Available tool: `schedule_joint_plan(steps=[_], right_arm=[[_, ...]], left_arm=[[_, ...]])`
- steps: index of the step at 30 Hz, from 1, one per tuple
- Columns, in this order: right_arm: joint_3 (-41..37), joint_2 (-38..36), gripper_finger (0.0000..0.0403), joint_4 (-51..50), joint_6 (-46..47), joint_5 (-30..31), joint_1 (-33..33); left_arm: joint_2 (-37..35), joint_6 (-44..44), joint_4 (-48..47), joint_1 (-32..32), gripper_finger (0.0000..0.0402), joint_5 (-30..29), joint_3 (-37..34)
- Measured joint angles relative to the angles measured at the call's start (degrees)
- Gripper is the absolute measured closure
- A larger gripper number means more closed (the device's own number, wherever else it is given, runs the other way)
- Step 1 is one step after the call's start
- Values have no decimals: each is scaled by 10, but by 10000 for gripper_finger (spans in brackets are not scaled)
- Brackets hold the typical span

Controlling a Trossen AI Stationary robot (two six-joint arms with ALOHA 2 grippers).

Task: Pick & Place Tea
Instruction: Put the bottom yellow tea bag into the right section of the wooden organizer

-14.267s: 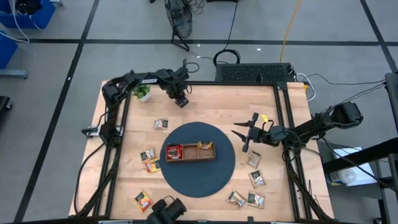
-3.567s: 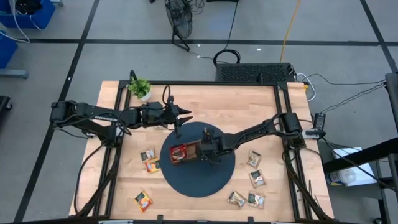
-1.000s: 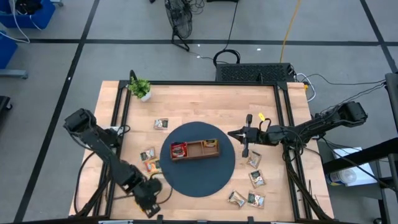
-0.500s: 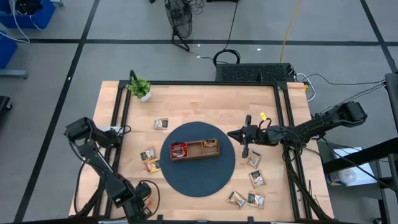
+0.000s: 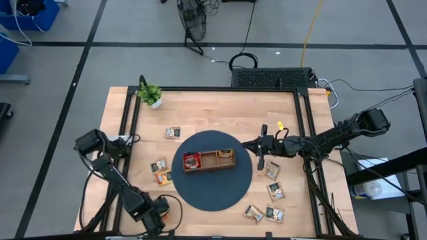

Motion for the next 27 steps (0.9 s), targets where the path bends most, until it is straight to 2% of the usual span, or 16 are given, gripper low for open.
schedule_joint_plan(steps=[4, 10, 14, 17, 19, 22, 27], right_arm=[[0, 0, 403, 0, -2, 0, 0], [0, 0, 403, 0, -4, 0, 0], [0, 0, 403, -2, -4, 0, 0], [0, 0, 403, -3, -4, 0, 0], [0, 0, 403, -4, -4, 0, 0], [0, 0, 403, -4, -4, 0, 0], [0, 0, 403, -4, -4, 0, 0]], left_arm=[[0, 40, -17, 25, 388, -23, 0], [-20, 101, -32, 55, 373, 4, 3], [-70, 126, -105, 59, 395, -58, 15], [-108, 86, -109, 60, 388, -122, 18], [-120, 74, -102, 62, 365, -148, 16], [-121, 92, -34, 74, 313, -148, 17], [-100, 87, 25, 102, 213, -97, 17]])
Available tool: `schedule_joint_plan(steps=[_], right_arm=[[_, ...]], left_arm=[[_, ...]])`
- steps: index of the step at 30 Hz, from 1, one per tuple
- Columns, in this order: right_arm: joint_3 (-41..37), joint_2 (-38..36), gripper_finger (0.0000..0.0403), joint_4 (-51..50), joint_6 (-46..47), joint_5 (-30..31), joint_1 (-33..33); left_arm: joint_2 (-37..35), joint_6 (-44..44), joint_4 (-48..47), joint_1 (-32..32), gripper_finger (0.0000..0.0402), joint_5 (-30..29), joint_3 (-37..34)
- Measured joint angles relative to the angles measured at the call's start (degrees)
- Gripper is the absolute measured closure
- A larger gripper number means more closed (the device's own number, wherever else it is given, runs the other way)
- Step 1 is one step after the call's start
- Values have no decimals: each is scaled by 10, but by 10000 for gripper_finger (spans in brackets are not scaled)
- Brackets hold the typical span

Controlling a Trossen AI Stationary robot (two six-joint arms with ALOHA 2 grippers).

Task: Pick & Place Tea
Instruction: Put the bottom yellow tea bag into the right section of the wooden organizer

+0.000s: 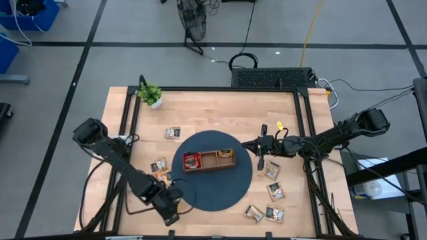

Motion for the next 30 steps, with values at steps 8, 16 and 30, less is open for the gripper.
schedule_joint_plan(steps=[8, 16, 30], right_arm=[[0, 0, 403, -1, 0, 0, 0], [0, 0, 403, -1, 0, 1, 0], [0, 0, 403, -1, 4, 1, 0]], left_arm=[[27, -115, -66, 10, 158, 88, 1], [72, -145, -13, 3, 186, 97, 1], [144, -190, -15, 8, 228, 125, 10]])
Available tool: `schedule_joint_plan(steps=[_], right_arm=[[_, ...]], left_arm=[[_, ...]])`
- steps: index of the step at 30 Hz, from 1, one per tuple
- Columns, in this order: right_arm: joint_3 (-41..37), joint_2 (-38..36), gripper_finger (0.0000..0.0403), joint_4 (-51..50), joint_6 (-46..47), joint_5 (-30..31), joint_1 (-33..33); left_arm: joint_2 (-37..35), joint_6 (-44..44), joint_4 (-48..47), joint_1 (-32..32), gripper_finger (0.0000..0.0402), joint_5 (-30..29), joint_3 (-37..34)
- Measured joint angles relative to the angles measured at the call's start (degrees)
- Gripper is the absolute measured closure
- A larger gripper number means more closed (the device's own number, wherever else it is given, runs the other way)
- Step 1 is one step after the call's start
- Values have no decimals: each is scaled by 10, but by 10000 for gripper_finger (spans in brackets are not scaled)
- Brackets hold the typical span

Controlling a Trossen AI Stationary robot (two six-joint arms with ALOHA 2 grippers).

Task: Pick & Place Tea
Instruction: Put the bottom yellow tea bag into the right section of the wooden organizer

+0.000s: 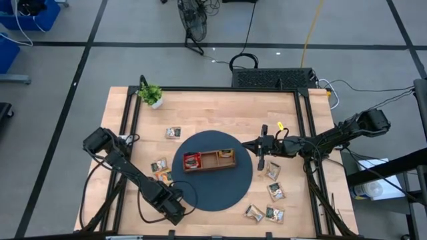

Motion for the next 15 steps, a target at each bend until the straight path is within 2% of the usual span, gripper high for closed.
schedule_joint_plan(steps=[6, 12, 15], right_arm=[[0, 0, 403, 0, 0, 0, 0], [0, 0, 403, 0, 0, 0, 0], [0, 0, 403, 0, 0, 0, 0]], left_arm=[[1, 6, -7, 9, 271, 2, -1], [1, 61, -20, 10, 382, -5, -2], [1, 85, -24, 10, 395, -14, -2]])
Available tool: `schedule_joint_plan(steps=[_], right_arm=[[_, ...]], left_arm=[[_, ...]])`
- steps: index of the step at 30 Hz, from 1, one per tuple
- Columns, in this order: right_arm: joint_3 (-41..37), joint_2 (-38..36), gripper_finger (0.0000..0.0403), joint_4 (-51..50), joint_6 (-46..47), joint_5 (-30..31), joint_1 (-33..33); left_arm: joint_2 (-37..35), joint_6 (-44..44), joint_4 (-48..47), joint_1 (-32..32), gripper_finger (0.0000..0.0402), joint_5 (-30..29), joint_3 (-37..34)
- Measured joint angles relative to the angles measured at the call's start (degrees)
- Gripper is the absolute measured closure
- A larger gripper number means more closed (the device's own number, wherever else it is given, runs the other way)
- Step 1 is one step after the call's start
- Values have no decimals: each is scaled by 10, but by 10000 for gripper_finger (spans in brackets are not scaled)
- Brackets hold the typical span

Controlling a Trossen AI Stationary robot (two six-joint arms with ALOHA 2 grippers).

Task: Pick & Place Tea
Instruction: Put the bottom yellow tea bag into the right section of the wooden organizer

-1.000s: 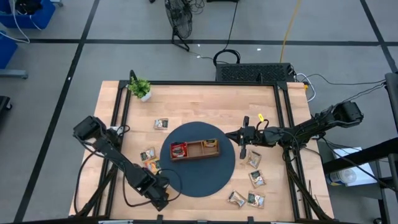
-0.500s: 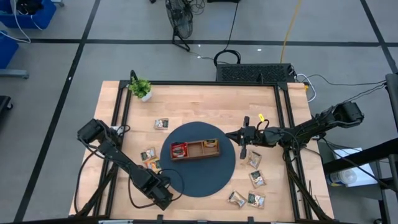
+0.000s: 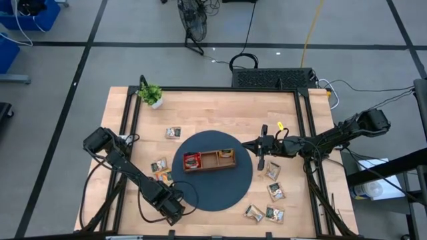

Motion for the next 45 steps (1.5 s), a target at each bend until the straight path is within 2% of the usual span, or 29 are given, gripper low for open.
schedule_joint_plan(steps=[5, 8, 10, 14, 20, 23, 26, 30, 34, 38, 45], right_arm=[[0, 0, 403, 0, 0, 0, 0], [0, 0, 403, 0, 0, 0, 0], [0, 0, 403, 0, 0, 0, 0], [0, 0, 403, 0, 0, 0, 0], [0, 0, 403, 0, 0, 0, 0], [0, 0, 403, 0, 0, 0, 0], [0, 0, 403, 0, 0, 0, 0], [0, 0, 403, 0, 0, 0, 0], [0, 0, 403, 0, 0, 0, 0], [0, 0, 403, -1, 0, 0, 0], [0, 0, 403, 0, 0, 1, 0]], left_arm=[[-9, 9, -73, -1, 399, -10, 6], [-53, -13, -201, -1, 400, -117, -8], [-69, -37, -252, -2, 400, -154, -1], [-100, -45, -317, -6, 399, -142, 21], [-103, -33, -263, -7, 369, -147, 24], [-103, -45, -224, 3, 342, -128, 20], [-103, -48, -179, 16, 296, -133, 18], [-93, -8, -113, 30, 222, -140, 17], [-68, -19, -129, 40, 170, -126, 19], [-37, -37, -174, 47, 153, -91, 21], [-20, -38, -177, 54, 166, -76, 21]])
